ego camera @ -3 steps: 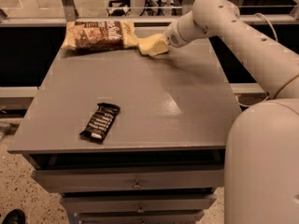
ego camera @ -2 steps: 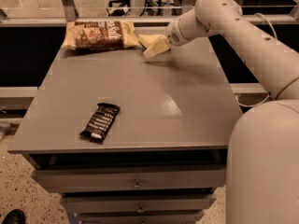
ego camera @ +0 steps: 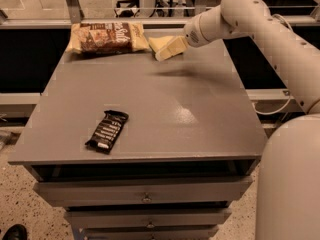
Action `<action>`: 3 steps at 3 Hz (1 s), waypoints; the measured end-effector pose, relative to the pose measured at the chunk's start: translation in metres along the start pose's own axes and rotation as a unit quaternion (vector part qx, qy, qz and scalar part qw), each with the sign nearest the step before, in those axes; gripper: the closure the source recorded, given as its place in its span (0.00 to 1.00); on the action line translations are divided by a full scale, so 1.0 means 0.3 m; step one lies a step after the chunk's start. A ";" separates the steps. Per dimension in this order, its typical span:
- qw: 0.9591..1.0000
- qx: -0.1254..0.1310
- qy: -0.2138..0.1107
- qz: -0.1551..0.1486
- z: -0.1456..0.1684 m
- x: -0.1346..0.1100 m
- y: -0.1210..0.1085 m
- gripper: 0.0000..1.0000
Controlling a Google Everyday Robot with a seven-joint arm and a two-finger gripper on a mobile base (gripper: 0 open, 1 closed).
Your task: Move sponge near brown chip bag
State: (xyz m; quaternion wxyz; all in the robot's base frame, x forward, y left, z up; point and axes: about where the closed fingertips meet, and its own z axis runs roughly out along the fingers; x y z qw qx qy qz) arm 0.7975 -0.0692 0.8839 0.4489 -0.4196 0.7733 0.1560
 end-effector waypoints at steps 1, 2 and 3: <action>0.999 0.004 -0.041 0.016 -0.131 0.030 -0.040 0.00; 0.995 0.023 -0.097 0.024 -0.362 0.085 -0.104 0.00; 0.991 0.052 -0.122 0.019 -0.542 0.118 -0.157 0.00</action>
Offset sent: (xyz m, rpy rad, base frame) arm -0.0730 -0.1751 0.0688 0.2619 -0.1873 -0.0732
